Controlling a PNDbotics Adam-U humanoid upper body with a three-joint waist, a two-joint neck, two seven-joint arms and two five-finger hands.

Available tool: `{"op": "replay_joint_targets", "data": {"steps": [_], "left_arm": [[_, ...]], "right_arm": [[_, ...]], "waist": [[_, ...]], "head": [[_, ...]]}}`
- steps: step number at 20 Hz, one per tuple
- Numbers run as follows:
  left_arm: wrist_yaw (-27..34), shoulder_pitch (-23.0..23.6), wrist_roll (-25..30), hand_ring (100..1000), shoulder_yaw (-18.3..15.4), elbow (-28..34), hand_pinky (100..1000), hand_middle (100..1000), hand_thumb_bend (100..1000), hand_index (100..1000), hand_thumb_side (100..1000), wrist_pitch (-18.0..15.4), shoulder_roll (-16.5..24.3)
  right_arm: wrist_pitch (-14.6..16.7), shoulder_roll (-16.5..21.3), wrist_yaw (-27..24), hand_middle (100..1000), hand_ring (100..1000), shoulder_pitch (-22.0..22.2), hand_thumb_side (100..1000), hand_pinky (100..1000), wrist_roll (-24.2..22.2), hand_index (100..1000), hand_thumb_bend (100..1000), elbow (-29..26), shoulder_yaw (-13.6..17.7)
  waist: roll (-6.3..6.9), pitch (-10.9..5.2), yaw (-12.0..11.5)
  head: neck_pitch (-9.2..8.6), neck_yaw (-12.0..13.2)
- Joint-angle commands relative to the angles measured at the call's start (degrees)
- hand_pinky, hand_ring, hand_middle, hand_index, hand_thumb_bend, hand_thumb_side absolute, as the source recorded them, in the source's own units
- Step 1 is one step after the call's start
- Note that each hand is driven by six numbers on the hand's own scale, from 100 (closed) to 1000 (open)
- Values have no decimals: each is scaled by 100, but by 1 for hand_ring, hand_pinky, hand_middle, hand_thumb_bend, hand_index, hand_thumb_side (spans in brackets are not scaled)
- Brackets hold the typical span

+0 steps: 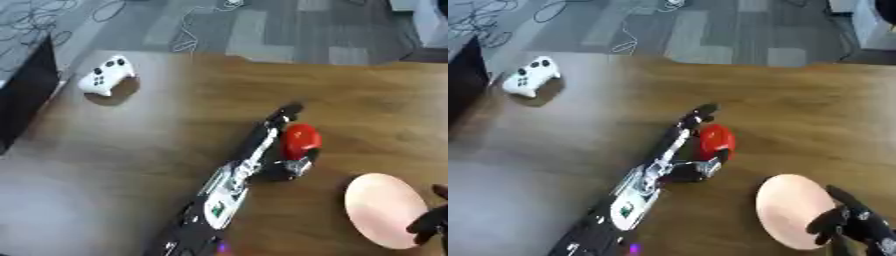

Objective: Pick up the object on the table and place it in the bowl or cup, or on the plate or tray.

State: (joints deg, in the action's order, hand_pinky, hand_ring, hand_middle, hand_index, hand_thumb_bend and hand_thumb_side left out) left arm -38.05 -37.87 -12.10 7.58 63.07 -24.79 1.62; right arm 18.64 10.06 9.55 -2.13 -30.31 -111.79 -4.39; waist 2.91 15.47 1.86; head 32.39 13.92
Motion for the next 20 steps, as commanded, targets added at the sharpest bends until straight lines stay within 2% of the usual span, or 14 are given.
{"op": "replay_joint_targets", "data": {"steps": [1, 5, 8, 10, 12, 17, 19, 20], "left_arm": [[-169, -4, -60, 879, 65, -141, 552, 947, 272, 1000, 653, -16, -140], [-272, -28, -81, 872, 74, -241, 551, 937, 266, 1000, 648, -34, -178], [-335, -46, -122, 824, 72, -288, 529, 900, 234, 984, 612, -37, -191], [-384, -54, -189, 779, 74, -301, 493, 849, 192, 953, 556, -39, -197], [-459, -67, -308, 748, 77, -298, 461, 800, 198, 921, 534, -26, -194], [-642, -106, -491, 671, 121, -352, 441, 704, 177, 841, 522, -15, -175], [-745, -136, -482, 651, 131, -390, 439, 691, 197, 823, 529, 4, -159], [-801, -150, -467, 658, 133, -407, 448, 697, 234, 828, 539, 13, -151]], "right_arm": [[4, 18, -32, 605, 618, -39, 646, 515, -23, 1000, 100, -77, -19], [3, 21, -44, 605, 618, -40, 646, 515, -30, 1000, 100, -79, -20], [1, 20, -51, 605, 618, -42, 646, 515, -31, 1000, 100, -81, -19], [1, 20, -55, 605, 618, -44, 648, 515, -32, 1000, 100, -83, -18], [1, 18, -58, 605, 618, -48, 649, 515, -35, 1000, 100, -85, -19], [3, 16, -63, 605, 618, -55, 648, 515, -39, 1000, 100, -89, -21], [5, 14, -63, 605, 618, -58, 650, 515, -42, 1000, 100, -89, -22], [6, 13, -62, 605, 618, -59, 650, 515, -43, 1000, 100, -89, -23]], "waist": [[-28, -65, 31], [-27, -69, 45], [-28, -68, 52], [-29, -66, 56], [-30, -61, 59], [-33, -50, 67], [-35, -46, 69], [-36, -44, 71]], "head": [[-95, 63], [-110, 72], [-127, 92], [-135, 102], [-144, 111], [-166, 140], [-172, 151], [-175, 156]]}}
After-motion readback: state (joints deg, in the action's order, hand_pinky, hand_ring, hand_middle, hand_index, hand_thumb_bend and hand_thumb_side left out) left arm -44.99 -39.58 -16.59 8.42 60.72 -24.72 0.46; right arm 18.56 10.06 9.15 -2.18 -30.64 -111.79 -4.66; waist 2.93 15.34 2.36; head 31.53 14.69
